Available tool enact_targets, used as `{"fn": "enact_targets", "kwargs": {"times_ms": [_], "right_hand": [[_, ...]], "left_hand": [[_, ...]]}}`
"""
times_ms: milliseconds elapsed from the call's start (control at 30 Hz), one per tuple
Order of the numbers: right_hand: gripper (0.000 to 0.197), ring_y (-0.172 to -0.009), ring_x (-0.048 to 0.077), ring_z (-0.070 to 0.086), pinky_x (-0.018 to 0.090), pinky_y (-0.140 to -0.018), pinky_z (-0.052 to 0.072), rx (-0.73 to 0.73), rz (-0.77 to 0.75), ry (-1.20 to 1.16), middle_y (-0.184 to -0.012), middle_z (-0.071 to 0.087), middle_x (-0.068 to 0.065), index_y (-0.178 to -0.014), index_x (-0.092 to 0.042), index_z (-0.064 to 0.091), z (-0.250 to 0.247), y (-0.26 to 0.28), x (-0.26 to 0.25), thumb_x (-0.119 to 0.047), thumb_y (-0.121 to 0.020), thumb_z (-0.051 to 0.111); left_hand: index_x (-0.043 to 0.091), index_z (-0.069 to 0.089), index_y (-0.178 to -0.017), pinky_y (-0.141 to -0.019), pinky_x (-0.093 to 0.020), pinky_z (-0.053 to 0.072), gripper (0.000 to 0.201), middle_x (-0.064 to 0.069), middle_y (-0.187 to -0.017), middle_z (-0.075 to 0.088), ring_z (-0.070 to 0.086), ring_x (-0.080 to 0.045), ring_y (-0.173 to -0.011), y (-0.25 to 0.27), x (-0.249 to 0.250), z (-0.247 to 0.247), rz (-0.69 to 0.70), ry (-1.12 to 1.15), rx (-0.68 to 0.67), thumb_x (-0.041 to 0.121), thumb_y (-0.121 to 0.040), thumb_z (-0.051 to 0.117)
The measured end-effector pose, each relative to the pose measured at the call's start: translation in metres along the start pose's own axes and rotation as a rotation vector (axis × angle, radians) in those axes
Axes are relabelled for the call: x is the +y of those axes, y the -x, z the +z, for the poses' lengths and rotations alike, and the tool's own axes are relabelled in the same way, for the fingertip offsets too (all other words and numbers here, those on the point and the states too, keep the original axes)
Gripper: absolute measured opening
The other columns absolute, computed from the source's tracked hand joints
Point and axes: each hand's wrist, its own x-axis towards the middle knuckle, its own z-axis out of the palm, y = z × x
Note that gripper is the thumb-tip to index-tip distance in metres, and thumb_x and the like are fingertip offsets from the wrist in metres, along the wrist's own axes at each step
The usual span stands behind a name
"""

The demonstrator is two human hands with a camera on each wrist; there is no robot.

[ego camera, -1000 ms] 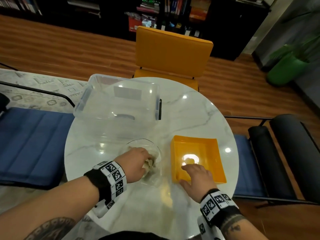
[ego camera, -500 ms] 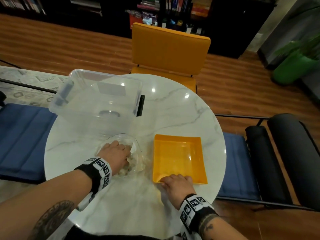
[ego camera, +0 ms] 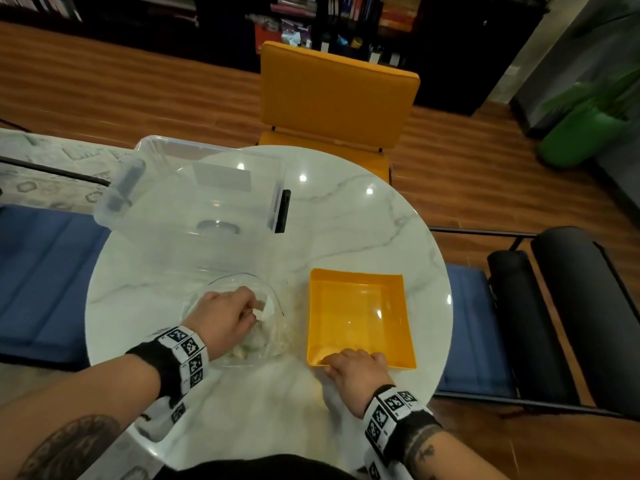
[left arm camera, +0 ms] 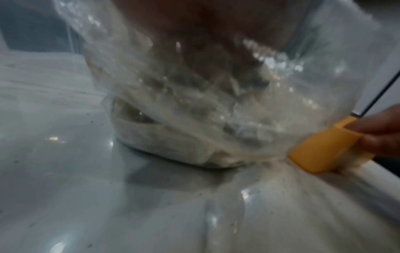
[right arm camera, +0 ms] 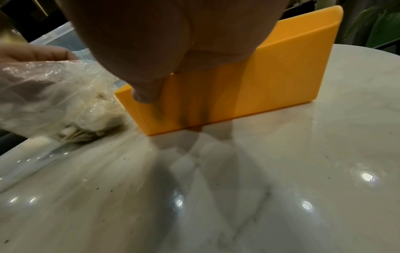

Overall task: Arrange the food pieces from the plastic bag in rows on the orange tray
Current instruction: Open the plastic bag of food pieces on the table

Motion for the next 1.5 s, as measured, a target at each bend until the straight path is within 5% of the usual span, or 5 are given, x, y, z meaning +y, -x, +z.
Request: {"fn": "enact_targets", "kwargs": {"times_ms": [467,700,967,1267,1500], "right_hand": [[0.038,-0.119,0.022,0.049,0.045,-0.098,0.026,0.032,-0.018,0.024,-0.126,0.057,-0.006,-0.13,-0.038,0.052,0.006,0.001,0.003,-0.043,-0.105,0.024],[0.039,-0.118,0.022,0.049,0.043,-0.097,0.026,0.025,-0.028,0.03,-0.126,0.057,-0.006,-0.131,-0.039,0.052,0.005,0.003,0.004,-0.044,-0.105,0.023],[0.038,-0.12,0.022,0.048,0.043,-0.099,0.024,0.023,-0.037,0.019,-0.127,0.057,-0.006,-0.132,-0.038,0.052,0.006,0.003,0.007,-0.043,-0.104,0.025],[0.046,-0.125,0.017,0.047,0.043,-0.104,0.024,0.072,-0.06,-0.064,-0.132,0.055,-0.013,-0.138,-0.039,0.045,0.007,0.004,0.01,-0.057,-0.097,0.034],[0.049,-0.131,0.015,0.041,0.041,-0.109,0.021,0.095,-0.087,-0.071,-0.14,0.048,-0.014,-0.141,-0.04,0.041,-0.004,0.005,0.008,-0.059,-0.097,0.036]], "left_hand": [[0.028,0.009,-0.156,-0.118,-0.044,0.017,0.082,0.004,-0.164,0.013,0.016,-0.022,-0.149,0.008,0.006,0.022,0.013,-0.329,-0.26,0.062,-0.084,0.029],[0.035,0.05,-0.129,-0.097,-0.039,0.024,0.085,0.015,-0.117,0.062,0.05,-0.017,-0.112,-0.002,0.002,0.027,0.089,-0.48,-0.229,0.064,-0.074,-0.008],[0.024,0.053,-0.074,-0.068,-0.031,0.046,0.054,0.006,-0.064,0.063,0.06,-0.011,-0.066,0.012,0.005,-0.004,-0.095,0.188,0.133,0.068,-0.089,0.026],[0.013,0.064,-0.083,-0.049,-0.031,0.051,0.039,-0.008,-0.064,0.061,0.054,-0.023,-0.047,-0.003,0.036,-0.042,-0.639,1.176,0.426,0.049,-0.095,0.055],[0.008,0.064,-0.068,-0.07,-0.032,0.048,0.045,-0.002,-0.059,0.067,0.062,-0.018,-0.061,0.0,0.033,-0.036,-0.548,0.998,0.372,0.04,-0.098,0.052]]}}
